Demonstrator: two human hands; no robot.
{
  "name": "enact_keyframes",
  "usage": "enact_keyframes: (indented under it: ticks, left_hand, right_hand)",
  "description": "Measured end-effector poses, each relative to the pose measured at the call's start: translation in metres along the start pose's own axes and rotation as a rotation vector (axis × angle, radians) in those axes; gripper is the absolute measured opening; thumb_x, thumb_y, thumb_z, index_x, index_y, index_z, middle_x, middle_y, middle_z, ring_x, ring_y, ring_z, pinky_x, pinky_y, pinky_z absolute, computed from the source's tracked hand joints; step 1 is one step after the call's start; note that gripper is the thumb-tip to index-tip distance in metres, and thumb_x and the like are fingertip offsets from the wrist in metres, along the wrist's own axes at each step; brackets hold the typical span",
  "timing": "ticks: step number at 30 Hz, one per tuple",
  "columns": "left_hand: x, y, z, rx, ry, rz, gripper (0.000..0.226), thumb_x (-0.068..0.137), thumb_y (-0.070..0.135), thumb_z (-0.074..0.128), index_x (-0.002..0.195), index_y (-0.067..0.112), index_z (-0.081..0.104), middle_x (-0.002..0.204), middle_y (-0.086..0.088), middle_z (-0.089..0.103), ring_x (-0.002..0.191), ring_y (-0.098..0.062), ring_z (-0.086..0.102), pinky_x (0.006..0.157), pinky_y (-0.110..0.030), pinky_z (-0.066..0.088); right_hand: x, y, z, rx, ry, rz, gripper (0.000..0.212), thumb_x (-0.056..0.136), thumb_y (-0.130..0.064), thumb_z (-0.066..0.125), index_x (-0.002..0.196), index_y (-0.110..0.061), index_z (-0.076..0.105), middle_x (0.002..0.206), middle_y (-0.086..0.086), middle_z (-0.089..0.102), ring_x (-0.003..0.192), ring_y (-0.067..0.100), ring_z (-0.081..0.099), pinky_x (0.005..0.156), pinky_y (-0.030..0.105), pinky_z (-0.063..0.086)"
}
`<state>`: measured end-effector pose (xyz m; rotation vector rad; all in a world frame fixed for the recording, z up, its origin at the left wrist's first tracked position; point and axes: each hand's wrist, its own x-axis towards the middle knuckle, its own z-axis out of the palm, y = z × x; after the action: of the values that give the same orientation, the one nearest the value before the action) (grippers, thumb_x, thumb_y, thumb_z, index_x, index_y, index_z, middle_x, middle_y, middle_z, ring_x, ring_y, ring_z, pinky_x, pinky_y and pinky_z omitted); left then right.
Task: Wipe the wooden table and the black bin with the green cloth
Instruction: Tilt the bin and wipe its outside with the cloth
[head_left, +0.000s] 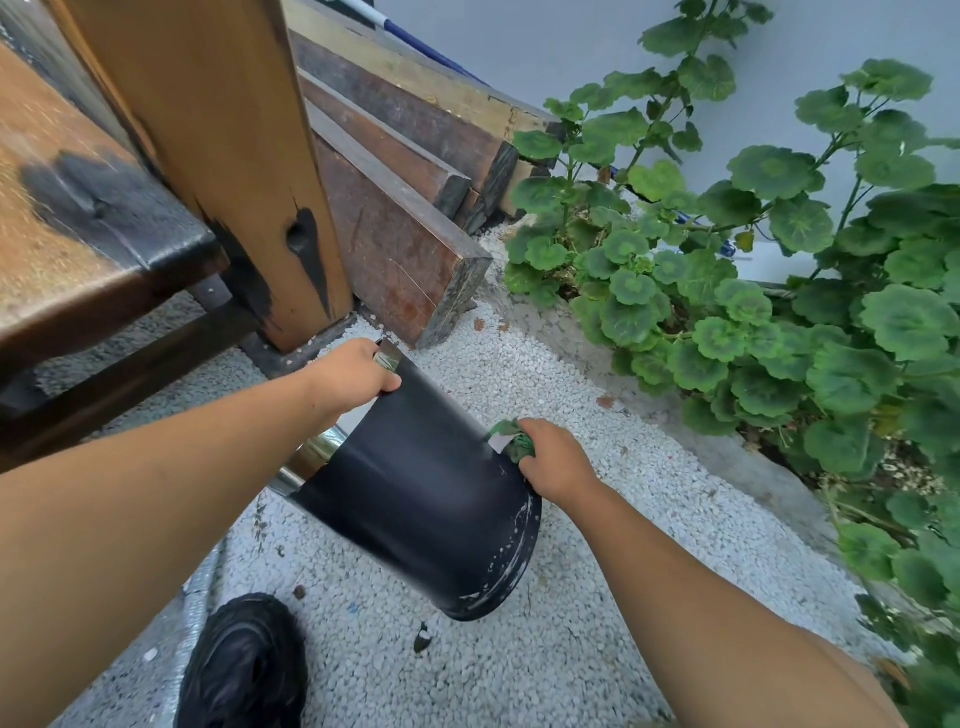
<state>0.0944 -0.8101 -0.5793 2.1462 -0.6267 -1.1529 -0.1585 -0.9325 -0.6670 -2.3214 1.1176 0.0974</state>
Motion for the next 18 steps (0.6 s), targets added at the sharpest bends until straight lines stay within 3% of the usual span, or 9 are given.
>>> enact_keyframes:
  ticks: [4, 8, 12, 16, 18]
  left_hand:
    - [0.001, 0.0, 0.001, 0.012, 0.044, 0.012, 0.059, 0.081, 0.015, 0.065, 0.136, 0.002, 0.049, 0.139, -0.019, 0.055, 0.121, -0.035, 0.057, 0.103, -0.044, 0.046]
    - [0.007, 0.001, 0.002, 0.056, 0.087, 0.021, 0.049, 0.088, 0.008, 0.063, 0.134, -0.005, 0.05, 0.133, -0.03, 0.053, 0.084, -0.03, 0.062, 0.07, -0.031, 0.045]
    - [0.011, -0.001, -0.001, 0.029, 0.1, 0.005, 0.055, 0.088, 0.006, 0.063, 0.139, -0.003, 0.046, 0.126, -0.026, 0.059, 0.076, -0.025, 0.057, 0.067, -0.031, 0.045]
    - [0.012, 0.0, 0.0, -0.011, 0.098, 0.001, 0.059, 0.089, 0.005, 0.063, 0.143, -0.004, 0.042, 0.106, -0.016, 0.063, 0.085, -0.028, 0.059, 0.072, -0.037, 0.046]
    - [0.01, 0.002, -0.001, -0.006, 0.103, -0.001, 0.056, 0.089, 0.005, 0.062, 0.141, -0.003, 0.043, 0.103, -0.015, 0.062, 0.078, -0.028, 0.059, 0.07, -0.036, 0.049]
  right_hand:
    - [-0.006, 0.0, -0.008, 0.111, 0.029, 0.058, 0.026, 0.081, -0.002, 0.058, 0.098, -0.018, 0.069, 0.081, 0.001, 0.065, 0.077, 0.025, 0.062, 0.058, 0.03, 0.041]
    - [-0.024, -0.002, -0.011, 0.15, 0.064, 0.041, 0.026, 0.079, -0.009, 0.061, 0.097, -0.023, 0.071, 0.081, -0.004, 0.066, 0.074, 0.02, 0.061, 0.052, 0.026, 0.036]
    - [-0.053, -0.006, -0.008, 0.179, 0.095, 0.022, 0.038, 0.08, -0.011, 0.063, 0.116, -0.022, 0.07, 0.097, -0.001, 0.064, 0.083, 0.019, 0.06, 0.068, 0.033, 0.05]
    - [-0.08, -0.008, -0.005, 0.19, 0.093, -0.016, 0.048, 0.08, -0.014, 0.064, 0.127, -0.022, 0.065, 0.108, -0.007, 0.062, 0.094, 0.014, 0.06, 0.081, 0.032, 0.052]
    - [-0.092, -0.011, -0.003, 0.2, 0.085, -0.027, 0.051, 0.08, -0.014, 0.064, 0.13, -0.021, 0.062, 0.113, -0.008, 0.059, 0.102, 0.013, 0.058, 0.087, 0.031, 0.051]
